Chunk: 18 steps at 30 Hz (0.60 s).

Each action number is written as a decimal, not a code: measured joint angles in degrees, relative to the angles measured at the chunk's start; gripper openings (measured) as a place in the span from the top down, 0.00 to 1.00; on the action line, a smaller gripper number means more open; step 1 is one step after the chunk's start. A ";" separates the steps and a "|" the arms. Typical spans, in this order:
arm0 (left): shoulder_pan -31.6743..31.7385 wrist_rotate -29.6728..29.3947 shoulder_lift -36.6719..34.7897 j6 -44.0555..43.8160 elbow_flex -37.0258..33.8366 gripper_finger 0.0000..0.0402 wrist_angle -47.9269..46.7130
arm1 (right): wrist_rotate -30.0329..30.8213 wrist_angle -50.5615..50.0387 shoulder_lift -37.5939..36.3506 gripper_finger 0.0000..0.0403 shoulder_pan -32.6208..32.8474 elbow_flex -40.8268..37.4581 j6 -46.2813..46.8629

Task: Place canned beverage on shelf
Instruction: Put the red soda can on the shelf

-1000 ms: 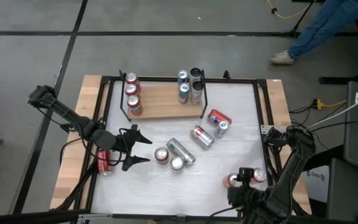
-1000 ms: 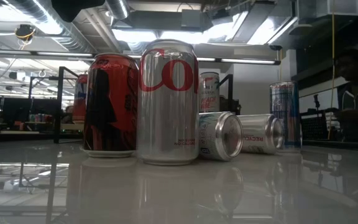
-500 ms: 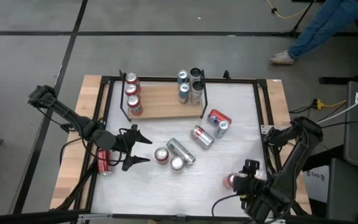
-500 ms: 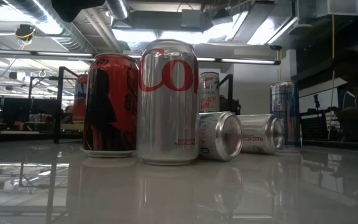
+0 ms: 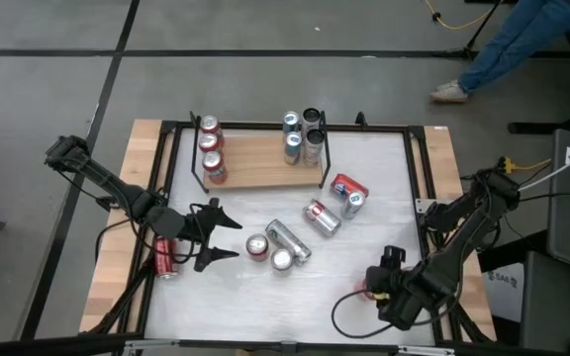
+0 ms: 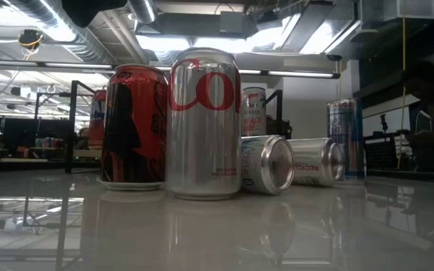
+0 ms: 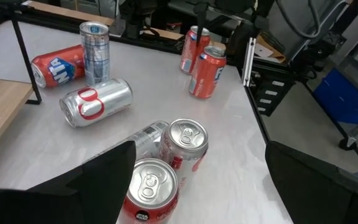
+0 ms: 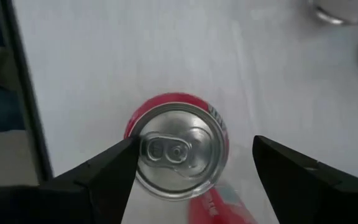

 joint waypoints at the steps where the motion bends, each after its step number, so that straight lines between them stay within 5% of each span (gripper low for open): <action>1: 0.00 0.00 -0.02 0.00 0.00 0.12 -0.01 | -0.27 0.33 -0.05 0.23 0.03 -0.23 -0.13; 18: 0.00 -0.01 0.00 0.00 0.00 0.12 -0.02 | 1.62 -0.15 -0.17 0.23 0.17 -0.83 -0.14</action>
